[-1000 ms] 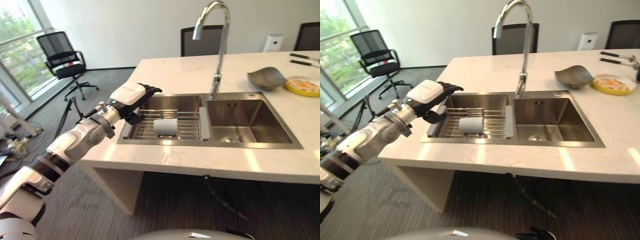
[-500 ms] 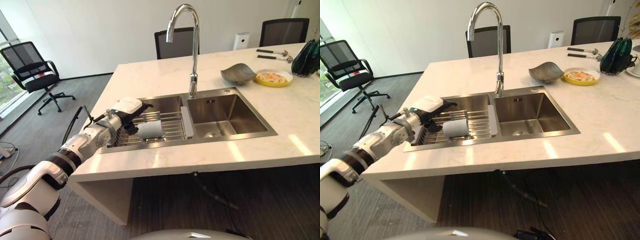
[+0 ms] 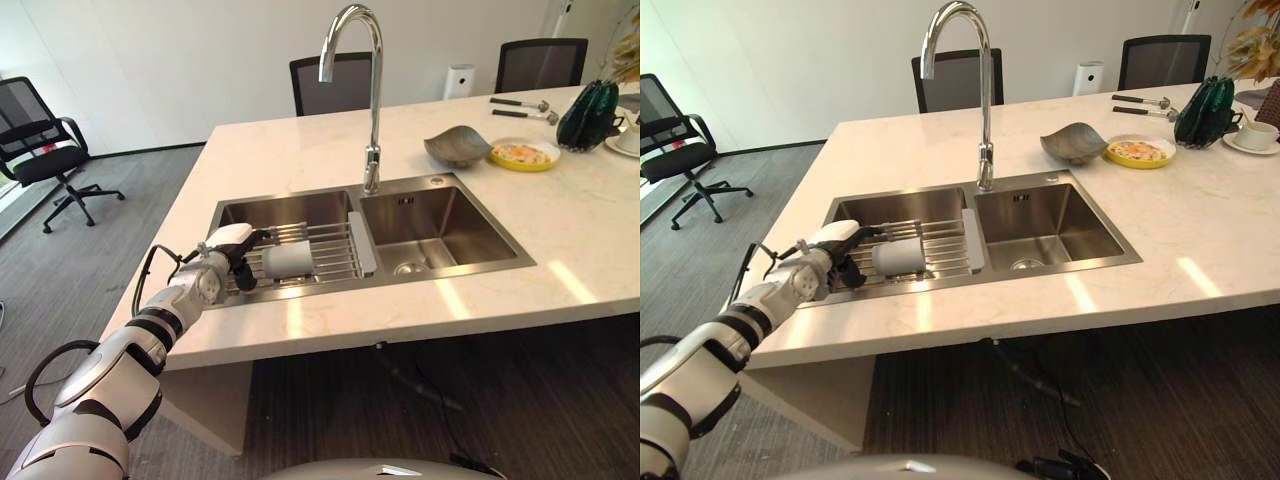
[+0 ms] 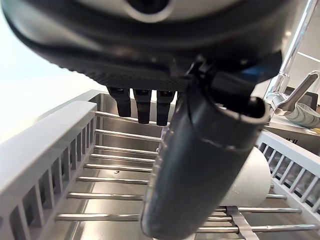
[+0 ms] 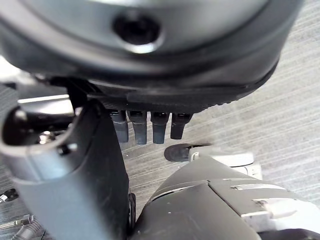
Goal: Place the dishes in the dishwasher.
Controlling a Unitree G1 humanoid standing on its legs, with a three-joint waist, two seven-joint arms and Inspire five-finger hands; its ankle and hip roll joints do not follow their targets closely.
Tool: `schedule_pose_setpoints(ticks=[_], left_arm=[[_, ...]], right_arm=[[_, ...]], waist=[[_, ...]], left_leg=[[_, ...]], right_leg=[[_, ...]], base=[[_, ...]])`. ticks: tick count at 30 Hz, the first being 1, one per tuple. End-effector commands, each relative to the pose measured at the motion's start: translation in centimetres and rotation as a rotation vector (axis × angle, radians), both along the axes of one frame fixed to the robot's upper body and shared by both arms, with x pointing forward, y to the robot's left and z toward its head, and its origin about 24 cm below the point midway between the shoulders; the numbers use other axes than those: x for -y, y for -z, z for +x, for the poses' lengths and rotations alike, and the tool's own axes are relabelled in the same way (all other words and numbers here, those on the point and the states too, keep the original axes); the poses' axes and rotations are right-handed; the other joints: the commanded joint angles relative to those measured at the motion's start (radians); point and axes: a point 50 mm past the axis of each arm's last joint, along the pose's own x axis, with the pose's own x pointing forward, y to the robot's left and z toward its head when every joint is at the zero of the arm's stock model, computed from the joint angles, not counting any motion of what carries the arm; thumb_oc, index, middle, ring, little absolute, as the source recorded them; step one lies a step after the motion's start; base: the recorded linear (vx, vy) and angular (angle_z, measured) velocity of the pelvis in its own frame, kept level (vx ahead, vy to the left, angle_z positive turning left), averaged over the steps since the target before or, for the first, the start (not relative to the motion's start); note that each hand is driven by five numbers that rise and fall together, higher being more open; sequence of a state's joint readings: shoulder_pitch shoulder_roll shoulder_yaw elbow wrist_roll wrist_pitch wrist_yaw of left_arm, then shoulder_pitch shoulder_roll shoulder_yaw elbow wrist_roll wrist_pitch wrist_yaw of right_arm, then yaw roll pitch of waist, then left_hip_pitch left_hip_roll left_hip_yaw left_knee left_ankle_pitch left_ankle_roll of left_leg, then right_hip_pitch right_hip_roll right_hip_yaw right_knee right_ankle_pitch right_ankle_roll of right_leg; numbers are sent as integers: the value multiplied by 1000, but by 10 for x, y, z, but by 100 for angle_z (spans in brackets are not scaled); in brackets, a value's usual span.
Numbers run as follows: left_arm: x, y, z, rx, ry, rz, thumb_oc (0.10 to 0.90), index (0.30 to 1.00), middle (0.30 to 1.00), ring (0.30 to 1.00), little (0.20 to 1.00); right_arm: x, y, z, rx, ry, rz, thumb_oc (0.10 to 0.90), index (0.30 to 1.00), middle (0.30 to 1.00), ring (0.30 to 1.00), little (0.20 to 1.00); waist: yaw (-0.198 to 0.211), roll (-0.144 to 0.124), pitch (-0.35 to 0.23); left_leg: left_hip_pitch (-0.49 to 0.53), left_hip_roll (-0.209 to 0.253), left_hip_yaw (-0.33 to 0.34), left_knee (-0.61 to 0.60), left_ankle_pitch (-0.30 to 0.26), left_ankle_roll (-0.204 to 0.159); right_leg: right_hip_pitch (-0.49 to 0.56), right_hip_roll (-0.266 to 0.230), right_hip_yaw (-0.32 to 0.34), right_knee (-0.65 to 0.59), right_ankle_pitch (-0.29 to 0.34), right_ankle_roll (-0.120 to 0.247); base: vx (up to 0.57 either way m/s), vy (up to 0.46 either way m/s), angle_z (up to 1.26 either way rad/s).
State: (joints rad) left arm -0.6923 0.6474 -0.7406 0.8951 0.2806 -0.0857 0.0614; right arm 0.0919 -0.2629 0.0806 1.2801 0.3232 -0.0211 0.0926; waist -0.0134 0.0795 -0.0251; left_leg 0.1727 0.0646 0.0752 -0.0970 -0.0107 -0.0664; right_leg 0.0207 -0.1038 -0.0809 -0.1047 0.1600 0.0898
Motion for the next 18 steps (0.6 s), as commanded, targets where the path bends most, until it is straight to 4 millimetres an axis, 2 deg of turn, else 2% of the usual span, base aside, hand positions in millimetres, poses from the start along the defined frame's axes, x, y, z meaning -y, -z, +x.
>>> schedule_pose_setpoints(ticks=[1, 7, 10, 18], left_arm=[[-4, -86, 43, 281, -82, -64, 800, 900, 900, 900, 900], [5, -83, 46, 242, -45, -31, 800, 900, 900, 900, 900], [13, -90, 50, 250, -9, -16, 800, 900, 900, 900, 900], [18, -91, 51, 245, 18, -14, 800, 900, 900, 900, 900]], right_arm=[[-1, 3, -27, -130, -105, -1, 800, 900, 900, 900, 900], [3, 2, -29, -144, -98, -9, 800, 900, 900, 900, 900], [8, 1, -32, -154, -81, -20, 800, 900, 900, 900, 900], [12, 0, -29, -146, -74, -29, 800, 900, 900, 900, 900]], waist=[[-12, 8, 13], [-15, 10, 13], [-16, 14, 15], [-17, 18, 19]], left_leg=[[3, -44, -48, 10, -47, 16], [2, -47, -41, 10, -48, 18], [2, -49, -40, 10, -49, 18], [3, -50, -35, 10, -50, 18]], right_leg=[[46, -67, -54, 17, -54, 108], [44, -67, -54, 17, -53, 110], [44, -67, -55, 17, -53, 112], [42, -68, -55, 17, -53, 113]], base=[[0, 0, 0], [0, 0, 0], [0, 0, 0], [0, 0, 0]])
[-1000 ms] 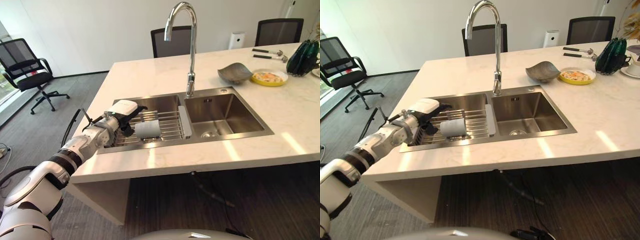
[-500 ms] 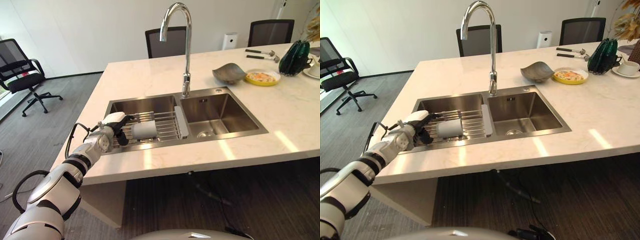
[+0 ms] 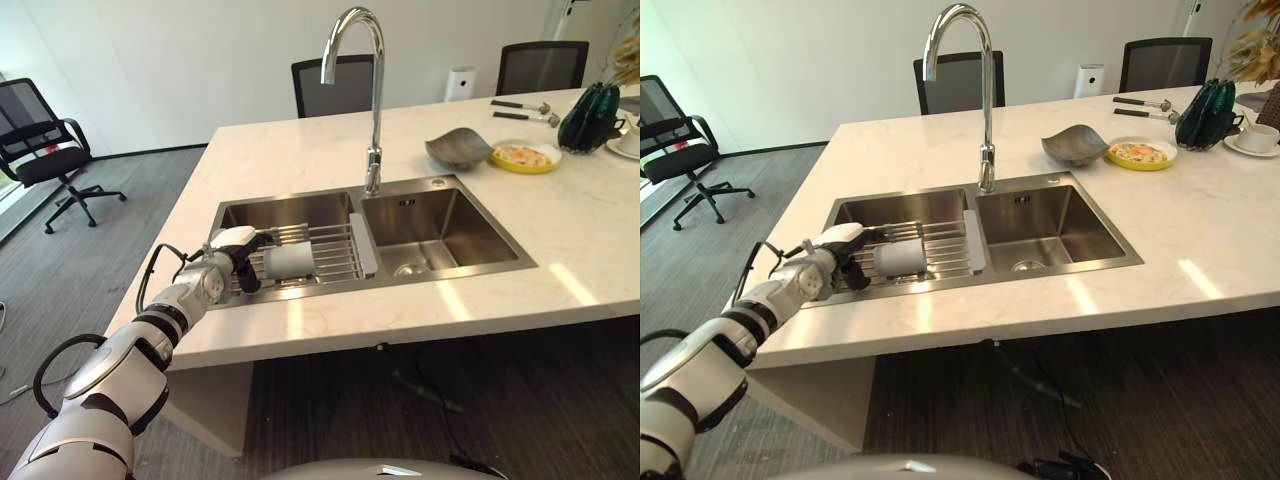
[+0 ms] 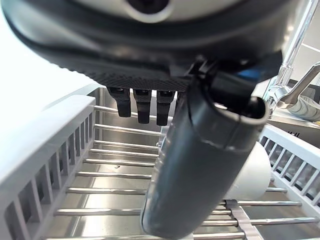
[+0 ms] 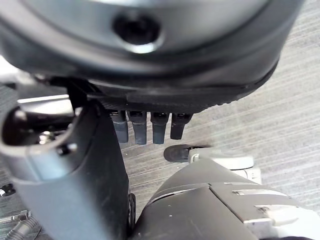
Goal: Place the dishes in the dishwasher.
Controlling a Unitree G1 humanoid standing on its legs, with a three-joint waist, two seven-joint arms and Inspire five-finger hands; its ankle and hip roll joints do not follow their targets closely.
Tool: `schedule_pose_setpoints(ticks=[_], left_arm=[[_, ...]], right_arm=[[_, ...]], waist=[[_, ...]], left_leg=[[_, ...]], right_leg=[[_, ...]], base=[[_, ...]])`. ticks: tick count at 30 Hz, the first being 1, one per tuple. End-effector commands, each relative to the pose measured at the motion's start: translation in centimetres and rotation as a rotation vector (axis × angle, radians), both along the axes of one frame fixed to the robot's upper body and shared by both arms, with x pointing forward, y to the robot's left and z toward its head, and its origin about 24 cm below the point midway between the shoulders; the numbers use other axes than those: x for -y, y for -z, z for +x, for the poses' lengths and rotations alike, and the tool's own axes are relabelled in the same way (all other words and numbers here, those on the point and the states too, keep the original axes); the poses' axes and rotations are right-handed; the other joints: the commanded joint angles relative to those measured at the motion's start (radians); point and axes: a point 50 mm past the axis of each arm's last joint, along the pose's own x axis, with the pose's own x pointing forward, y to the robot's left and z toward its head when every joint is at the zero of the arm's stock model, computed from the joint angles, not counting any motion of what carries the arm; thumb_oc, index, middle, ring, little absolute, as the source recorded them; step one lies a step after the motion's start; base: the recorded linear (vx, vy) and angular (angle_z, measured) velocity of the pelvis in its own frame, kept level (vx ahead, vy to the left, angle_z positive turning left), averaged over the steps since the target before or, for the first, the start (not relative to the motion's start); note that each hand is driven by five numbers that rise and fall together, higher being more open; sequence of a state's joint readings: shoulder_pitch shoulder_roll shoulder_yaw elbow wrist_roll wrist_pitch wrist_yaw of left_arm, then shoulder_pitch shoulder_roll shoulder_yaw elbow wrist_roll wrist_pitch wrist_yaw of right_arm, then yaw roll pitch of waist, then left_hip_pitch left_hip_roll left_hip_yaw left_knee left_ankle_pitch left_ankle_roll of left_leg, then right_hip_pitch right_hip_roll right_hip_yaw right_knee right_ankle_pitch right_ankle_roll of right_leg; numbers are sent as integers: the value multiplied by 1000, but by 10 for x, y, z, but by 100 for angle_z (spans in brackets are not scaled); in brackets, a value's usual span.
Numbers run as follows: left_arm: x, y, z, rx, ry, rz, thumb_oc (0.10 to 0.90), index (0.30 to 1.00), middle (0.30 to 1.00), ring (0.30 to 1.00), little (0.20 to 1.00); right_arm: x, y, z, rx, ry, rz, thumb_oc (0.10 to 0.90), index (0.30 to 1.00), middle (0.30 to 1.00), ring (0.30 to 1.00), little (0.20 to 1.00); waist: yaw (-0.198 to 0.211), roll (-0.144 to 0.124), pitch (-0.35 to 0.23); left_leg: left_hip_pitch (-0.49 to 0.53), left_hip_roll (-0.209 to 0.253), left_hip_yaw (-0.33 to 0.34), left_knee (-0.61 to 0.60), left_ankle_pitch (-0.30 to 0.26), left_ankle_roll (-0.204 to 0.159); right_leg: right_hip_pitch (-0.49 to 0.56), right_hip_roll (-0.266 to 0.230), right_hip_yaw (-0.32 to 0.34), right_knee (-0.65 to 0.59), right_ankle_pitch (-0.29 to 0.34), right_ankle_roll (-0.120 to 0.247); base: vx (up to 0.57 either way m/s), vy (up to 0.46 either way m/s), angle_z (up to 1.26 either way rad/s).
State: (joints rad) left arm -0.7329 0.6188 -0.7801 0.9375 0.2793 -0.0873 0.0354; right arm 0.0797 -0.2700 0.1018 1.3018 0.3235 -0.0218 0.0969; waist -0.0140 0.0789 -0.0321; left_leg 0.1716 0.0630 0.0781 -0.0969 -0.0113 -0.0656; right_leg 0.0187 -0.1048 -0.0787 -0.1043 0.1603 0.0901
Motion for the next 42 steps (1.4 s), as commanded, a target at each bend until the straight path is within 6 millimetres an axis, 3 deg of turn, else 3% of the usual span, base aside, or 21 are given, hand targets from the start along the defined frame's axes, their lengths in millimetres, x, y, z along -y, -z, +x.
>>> schedule_pose_setpoints(ticks=[1, 15, 22, 27, 28, 33, 39, 42], left_arm=[[10, -92, 45, 274, 0, -32, 800, 900, 900, 900, 900], [53, -110, 47, 297, 203, -53, 800, 900, 900, 900, 900], [59, -120, 50, 319, 221, -34, 800, 900, 900, 900, 900], [39, -123, 59, 314, 126, 94, 800, 900, 900, 900, 900], [25, -125, 62, 304, 65, 174, 800, 900, 900, 900, 900], [-1, -134, 63, 307, -66, 198, 800, 900, 900, 900, 900], [-8, -131, 62, 291, -115, 162, 800, 900, 900, 900, 900], [-3, -119, 61, 255, -119, 121, 800, 900, 900, 900, 900]], right_arm=[[11, 0, -28, -131, -54, -28, 800, 900, 900, 900, 900], [15, -2, -29, -131, -32, -34, 800, 900, 900, 900, 900], [16, -2, -32, -139, -21, -36, 800, 900, 900, 900, 900], [18, -2, -31, -144, -21, -43, 800, 900, 900, 900, 900], [20, -3, -27, -140, -26, -44, 800, 900, 900, 900, 900], [20, -3, -21, -128, -48, -39, 800, 900, 900, 900, 900], [20, -3, -17, -125, -56, -34, 800, 900, 900, 900, 900], [21, -4, -17, -133, -67, -39, 800, 900, 900, 900, 900]], waist=[[-16, 18, 27], [-22, 22, 33], [-23, 23, 34], [-27, 25, 34], [-30, 26, 34], [-36, 23, 37], [-38, 20, 38], [-38, 16, 41]], left_leg=[[4, -48, -37, 10, -50, 18], [9, -49, -38, 10, -55, 18], [9, -48, -39, 10, -54, 16], [4, -47, -37, 10, -51, 15], [2, -48, -33, 10, -49, 14], [-3, -46, -24, 10, -49, 13], [-7, -45, -18, 10, -48, 13], [-10, -47, -15, 10, -49, 15]], right_leg=[[43, -67, -57, 17, -53, 113], [52, -67, -65, 17, -58, 114], [54, -66, -71, 17, -60, 113], [47, -65, -72, 17, -56, 113], [43, -63, -68, 17, -52, 112], [31, -61, -59, 17, -48, 112], [23, -61, -55, 17, -45, 112], [17, -60, -48, 17, -43, 111]], base=[[0, 0, 0], [0, 0, 0], [0, 0, 0], [0, 0, 0], [0, 0, 0], [-2, 2, -2], [0, 0, 0], [0, 0, 0]])
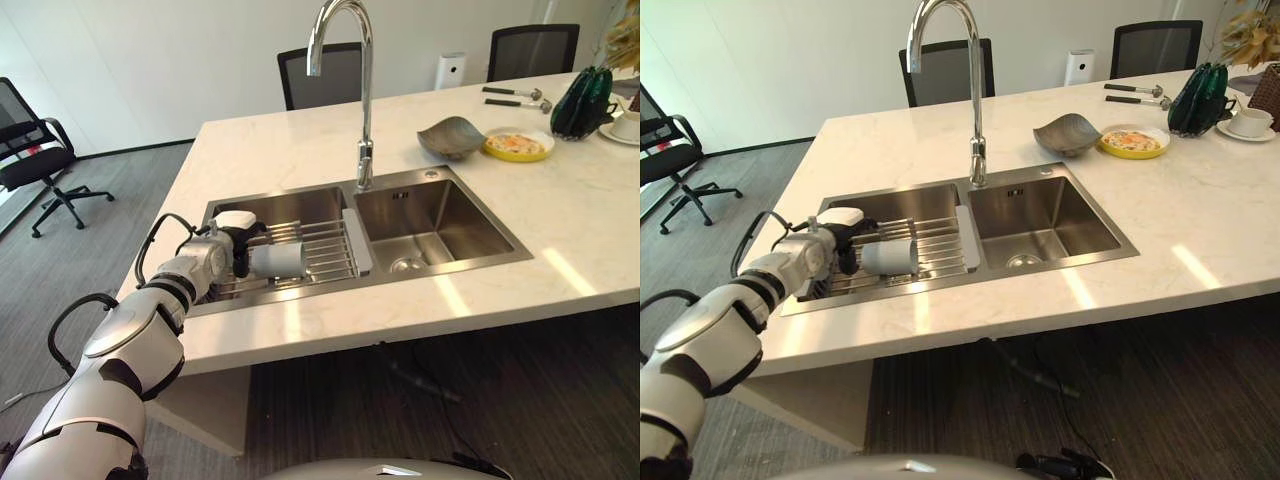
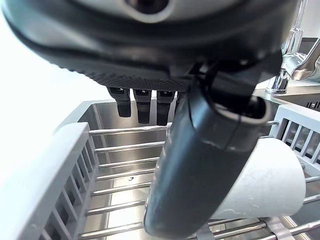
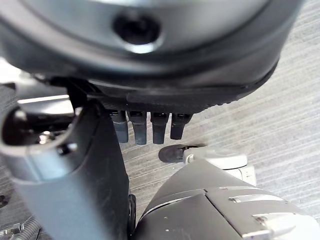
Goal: Place the dishes in the dishwasher.
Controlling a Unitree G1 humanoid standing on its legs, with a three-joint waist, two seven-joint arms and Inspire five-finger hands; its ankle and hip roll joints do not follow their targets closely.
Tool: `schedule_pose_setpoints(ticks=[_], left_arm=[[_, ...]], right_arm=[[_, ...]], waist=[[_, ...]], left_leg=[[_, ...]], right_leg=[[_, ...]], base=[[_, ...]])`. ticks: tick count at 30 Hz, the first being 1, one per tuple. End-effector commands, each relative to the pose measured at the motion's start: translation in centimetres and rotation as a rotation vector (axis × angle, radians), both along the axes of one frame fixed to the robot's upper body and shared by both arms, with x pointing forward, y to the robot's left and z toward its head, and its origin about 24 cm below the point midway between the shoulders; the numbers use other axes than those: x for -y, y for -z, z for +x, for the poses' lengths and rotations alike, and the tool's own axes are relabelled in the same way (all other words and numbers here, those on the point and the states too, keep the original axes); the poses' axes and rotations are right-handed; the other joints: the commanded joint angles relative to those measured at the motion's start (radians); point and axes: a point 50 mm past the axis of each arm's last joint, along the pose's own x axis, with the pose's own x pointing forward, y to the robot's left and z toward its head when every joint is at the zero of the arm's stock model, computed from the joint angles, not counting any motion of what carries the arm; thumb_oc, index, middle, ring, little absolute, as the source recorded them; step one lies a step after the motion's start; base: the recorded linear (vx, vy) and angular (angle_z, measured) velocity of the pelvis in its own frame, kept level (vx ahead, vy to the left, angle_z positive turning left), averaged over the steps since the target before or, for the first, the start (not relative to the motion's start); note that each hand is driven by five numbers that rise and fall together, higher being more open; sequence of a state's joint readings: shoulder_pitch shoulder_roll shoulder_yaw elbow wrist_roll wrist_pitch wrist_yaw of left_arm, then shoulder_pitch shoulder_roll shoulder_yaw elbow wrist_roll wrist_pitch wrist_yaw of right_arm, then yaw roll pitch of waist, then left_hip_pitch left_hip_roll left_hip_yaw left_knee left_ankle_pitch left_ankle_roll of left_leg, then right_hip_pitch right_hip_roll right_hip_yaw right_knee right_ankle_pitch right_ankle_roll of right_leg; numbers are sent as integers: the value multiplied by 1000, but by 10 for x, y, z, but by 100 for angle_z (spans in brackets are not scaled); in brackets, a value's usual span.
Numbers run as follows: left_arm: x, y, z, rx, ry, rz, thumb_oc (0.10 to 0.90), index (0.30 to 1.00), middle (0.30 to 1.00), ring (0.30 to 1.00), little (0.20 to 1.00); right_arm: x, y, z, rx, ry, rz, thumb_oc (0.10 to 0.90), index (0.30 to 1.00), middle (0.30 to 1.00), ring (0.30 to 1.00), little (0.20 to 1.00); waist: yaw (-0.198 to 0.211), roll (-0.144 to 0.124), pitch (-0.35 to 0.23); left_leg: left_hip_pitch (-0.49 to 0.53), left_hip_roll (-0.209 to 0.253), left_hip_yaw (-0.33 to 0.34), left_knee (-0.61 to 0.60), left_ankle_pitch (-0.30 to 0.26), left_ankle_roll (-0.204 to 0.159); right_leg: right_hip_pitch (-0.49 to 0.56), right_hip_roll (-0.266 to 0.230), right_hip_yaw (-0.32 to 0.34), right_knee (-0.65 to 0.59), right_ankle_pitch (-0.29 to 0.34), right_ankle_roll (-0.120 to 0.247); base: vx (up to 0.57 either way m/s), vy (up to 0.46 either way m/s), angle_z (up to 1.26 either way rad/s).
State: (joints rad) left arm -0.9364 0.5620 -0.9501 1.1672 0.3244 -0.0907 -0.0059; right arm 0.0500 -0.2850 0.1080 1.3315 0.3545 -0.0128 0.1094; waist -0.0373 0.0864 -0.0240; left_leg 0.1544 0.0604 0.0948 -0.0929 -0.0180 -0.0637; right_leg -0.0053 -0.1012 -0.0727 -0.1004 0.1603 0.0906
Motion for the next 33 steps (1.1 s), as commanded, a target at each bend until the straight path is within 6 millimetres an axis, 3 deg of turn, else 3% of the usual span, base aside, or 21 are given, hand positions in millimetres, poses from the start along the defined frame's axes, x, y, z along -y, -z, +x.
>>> schedule_pose_setpoints(ticks=[1, 13, 21, 27, 33], left_arm=[[-5, -95, 36, 297, -109, -84, 800, 900, 900, 900, 900], [40, -69, 35, 232, 72, -37, 800, 900, 900, 900, 900], [56, -62, 33, 218, 145, -18, 800, 900, 900, 900, 900], [68, -48, 28, 177, 177, -55, 800, 900, 900, 900, 900], [94, -32, 19, 126, 257, -130, 800, 900, 900, 900, 900]], right_arm=[[16, -2, -22, -133, -88, -40, 800, 900, 900, 900, 900], [22, -4, -20, -122, -77, -61, 800, 900, 900, 900, 900], [26, -6, -20, -115, -71, -76, 800, 900, 900, 900, 900], [25, -6, -21, -117, -67, -76, 800, 900, 900, 900, 900], [25, -5, -24, -122, -54, -75, 800, 900, 900, 900, 900]], waist=[[-14, 8, 33], [-13, 7, 39], [-13, 5, 42], [-11, 6, 44], [-10, 6, 49]], left_leg=[[7, -45, -31, 6, -42, 13], [15, -48, -35, 6, -50, 18], [17, -49, -38, 6, -51, 19], [15, -48, -38, 6, -52, 19], [17, -47, -42, 6, -53, 19]], right_leg=[[41, -64, -54, 13, -43, 111], [54, -71, -64, 13, -48, 112], [58, -72, -71, 13, -49, 111], [56, -72, -73, 13, -51, 111], [60, -72, -78, 13, -56, 110]], base=[[0, 0, 0], [0, 0, 0], [0, 0, 0], [0, 0, 0], [0, 0, 0]])
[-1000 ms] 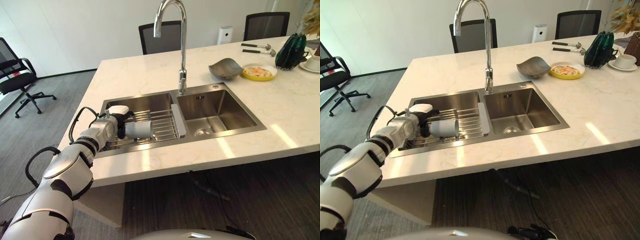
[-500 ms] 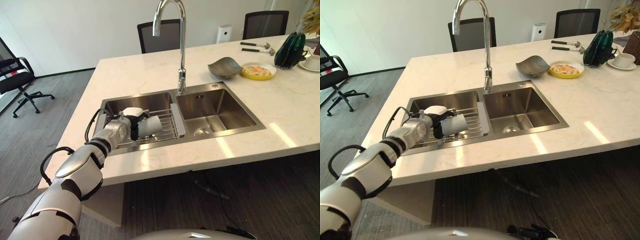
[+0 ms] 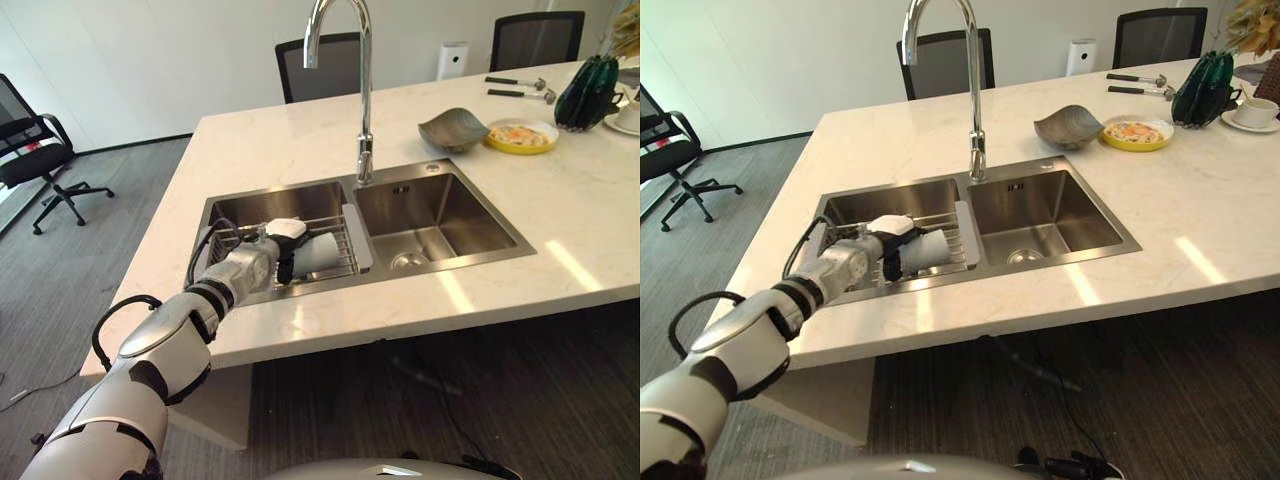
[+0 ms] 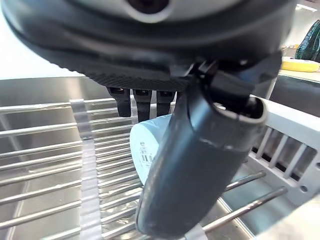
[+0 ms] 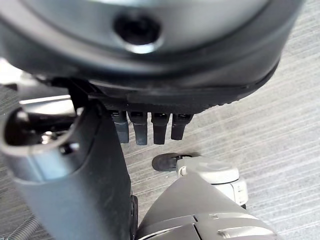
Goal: Place the dishes in the dishwasher.
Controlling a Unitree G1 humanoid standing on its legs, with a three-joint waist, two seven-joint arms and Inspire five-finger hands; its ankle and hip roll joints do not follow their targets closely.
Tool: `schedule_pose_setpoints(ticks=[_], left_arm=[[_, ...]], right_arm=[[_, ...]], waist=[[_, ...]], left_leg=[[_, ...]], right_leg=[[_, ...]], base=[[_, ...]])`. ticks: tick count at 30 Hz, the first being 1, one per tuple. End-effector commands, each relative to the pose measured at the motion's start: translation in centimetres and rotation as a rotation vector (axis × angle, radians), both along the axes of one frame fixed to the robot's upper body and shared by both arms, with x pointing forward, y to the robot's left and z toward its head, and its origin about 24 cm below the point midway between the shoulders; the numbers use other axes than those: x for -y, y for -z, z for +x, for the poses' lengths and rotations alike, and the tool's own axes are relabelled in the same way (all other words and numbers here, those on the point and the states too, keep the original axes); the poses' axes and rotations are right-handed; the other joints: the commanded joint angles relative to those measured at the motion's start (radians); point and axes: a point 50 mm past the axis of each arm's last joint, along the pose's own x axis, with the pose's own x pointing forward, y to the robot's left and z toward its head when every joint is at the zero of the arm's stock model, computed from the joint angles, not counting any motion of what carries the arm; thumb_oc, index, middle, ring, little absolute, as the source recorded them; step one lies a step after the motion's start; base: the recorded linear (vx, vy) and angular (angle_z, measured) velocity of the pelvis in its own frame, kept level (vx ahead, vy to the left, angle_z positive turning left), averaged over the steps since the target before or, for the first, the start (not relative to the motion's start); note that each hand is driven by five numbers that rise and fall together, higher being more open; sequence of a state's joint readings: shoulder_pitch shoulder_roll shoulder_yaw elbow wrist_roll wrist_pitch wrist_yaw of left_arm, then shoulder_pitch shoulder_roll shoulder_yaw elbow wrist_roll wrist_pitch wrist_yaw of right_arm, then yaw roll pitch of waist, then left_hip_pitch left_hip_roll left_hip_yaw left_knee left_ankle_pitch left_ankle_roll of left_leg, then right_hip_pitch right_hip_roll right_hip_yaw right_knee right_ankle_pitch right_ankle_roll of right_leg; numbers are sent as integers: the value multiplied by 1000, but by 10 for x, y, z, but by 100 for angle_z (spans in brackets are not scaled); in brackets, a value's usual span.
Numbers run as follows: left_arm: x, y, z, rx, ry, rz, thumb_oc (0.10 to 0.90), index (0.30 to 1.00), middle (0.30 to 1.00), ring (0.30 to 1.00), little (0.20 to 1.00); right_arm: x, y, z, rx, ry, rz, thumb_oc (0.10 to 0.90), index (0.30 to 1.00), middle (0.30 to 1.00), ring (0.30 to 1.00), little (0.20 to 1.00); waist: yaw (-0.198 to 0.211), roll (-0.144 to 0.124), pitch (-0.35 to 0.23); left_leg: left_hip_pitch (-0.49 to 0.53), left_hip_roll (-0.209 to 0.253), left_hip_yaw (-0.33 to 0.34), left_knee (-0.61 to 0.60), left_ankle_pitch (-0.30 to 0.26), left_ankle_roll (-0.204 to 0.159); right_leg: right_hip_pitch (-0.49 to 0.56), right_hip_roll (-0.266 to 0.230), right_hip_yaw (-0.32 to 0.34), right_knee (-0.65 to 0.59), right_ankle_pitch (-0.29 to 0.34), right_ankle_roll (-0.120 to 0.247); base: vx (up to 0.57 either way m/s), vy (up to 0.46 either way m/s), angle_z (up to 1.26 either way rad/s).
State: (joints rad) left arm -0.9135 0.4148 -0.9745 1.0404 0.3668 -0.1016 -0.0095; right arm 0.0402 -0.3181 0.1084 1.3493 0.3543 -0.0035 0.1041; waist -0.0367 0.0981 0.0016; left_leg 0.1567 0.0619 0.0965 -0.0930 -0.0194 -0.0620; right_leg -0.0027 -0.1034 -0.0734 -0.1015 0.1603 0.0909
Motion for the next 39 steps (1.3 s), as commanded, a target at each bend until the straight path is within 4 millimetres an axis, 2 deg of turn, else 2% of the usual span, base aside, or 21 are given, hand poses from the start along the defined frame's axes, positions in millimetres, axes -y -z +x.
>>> schedule_pose_setpoints(ticks=[1, 3, 12, 17, 18, 19, 20, 21, 22, 28, 33, 39], left_arm=[[13, -47, 22, 135, 8, -70, 800, 900, 900, 900, 900], [22, -36, 17, 91, 36, -78, 800, 900, 900, 900, 900], [40, -16, 5, 8, 73, -122, 800, 900, 900, 900, 900], [48, 4, -6, -98, 45, -225, 800, 900, 900, 900, 900], [48, 4, -6, -99, 45, -225, 800, 900, 900, 900, 900], [46, 18, -13, -160, -15, -300, 800, 900, 900, 900, 900], [46, 18, -13, -161, -15, -301, 800, 900, 900, 900, 900], [40, 34, -21, -229, -111, -395, 800, 900, 900, 900, 900], [40, 35, -21, -230, -111, -396, 800, 900, 900, 900, 900], [30, 64, -38, -347, -272, -533, 800, 900, 900, 900, 900], [30, 73, -45, -379, -290, -543, 800, 900, 900, 900, 900], [41, 66, -42, -376, -259, -592, 800, 900, 900, 900, 900]], right_arm=[[12, -2, -24, -107, -54, -38, 800, 900, 900, 900, 900], [13, -2, -24, -109, -54, -44, 800, 900, 900, 900, 900], [12, -2, -28, -128, -62, -45, 800, 900, 900, 900, 900], [11, -1, -32, -150, -75, -42, 800, 900, 900, 900, 900], [11, -1, -32, -150, -75, -42, 800, 900, 900, 900, 900], [9, 0, -33, -159, -78, -37, 800, 900, 900, 900, 900], [9, 0, -33, -160, -78, -37, 800, 900, 900, 900, 900], [6, 1, -36, -177, -87, -30, 800, 900, 900, 900, 900], [6, 1, -36, -177, -88, -30, 800, 900, 900, 900, 900], [4, 2, -41, -211, -83, -21, 800, 900, 900, 900, 900], [5, 1, -41, -211, -66, -21, 800, 900, 900, 900, 900], [7, 1, -40, -206, -60, -27, 800, 900, 900, 900, 900]], waist=[[-11, -5, 24], [-12, -5, 25], [-12, -6, 26], [-14, -8, 26], [-14, -8, 26], [-13, -10, 26], [-13, -9, 26], [-10, -13, 25], [-11, -12, 25], [-5, -19, 20], [-4, -20, 18], [-6, -22, 17]], left_leg=[[14, -48, -44, 6, -52, 17], [15, -48, -46, 6, -54, 18], [17, -47, -48, 6, -55, 18], [15, -46, -48, 6, -54, 16], [15, -45, -48, 6, -54, 16], [15, -46, -48, 6, -53, 16], [15, -46, -48, 6, -54, 16], [15, -48, -49, 6, -52, 17], [15, -47, -49, 6, -52, 17], [12, -48, -54, 6, -49, 18], [10, -49, -55, 6, -47, 18], [2, -50, -53, 6, -45, 17]], right_leg=[[58, -69, -78, 14, -57, 110], [59, -68, -80, 14, -57, 110], [61, -65, -82, 14, -62, 107], [59, -66, -82, 14, -61, 105], [58, -66, -82, 14, -61, 105], [59, -66, -82, 14, -60, 104], [59, -66, -82, 14, -60, 104], [60, -67, -83, 14, -58, 103], [60, -67, -84, 14, -58, 103], [61, -68, -87, 14, -56, 98], [61, -68, -86, 14, -54, 98], [51, -68, -87, 14, -51, 100]], base=[[0, 0, 0], [0, 0, 0], [0, 0, 0], [0, 0, 0], [0, 0, 0], [0, 0, 0], [0, 0, 0], [0, 0, 0], [0, 0, 0], [0, -2, 1], [0, 0, 0], [0, 0, 0]])
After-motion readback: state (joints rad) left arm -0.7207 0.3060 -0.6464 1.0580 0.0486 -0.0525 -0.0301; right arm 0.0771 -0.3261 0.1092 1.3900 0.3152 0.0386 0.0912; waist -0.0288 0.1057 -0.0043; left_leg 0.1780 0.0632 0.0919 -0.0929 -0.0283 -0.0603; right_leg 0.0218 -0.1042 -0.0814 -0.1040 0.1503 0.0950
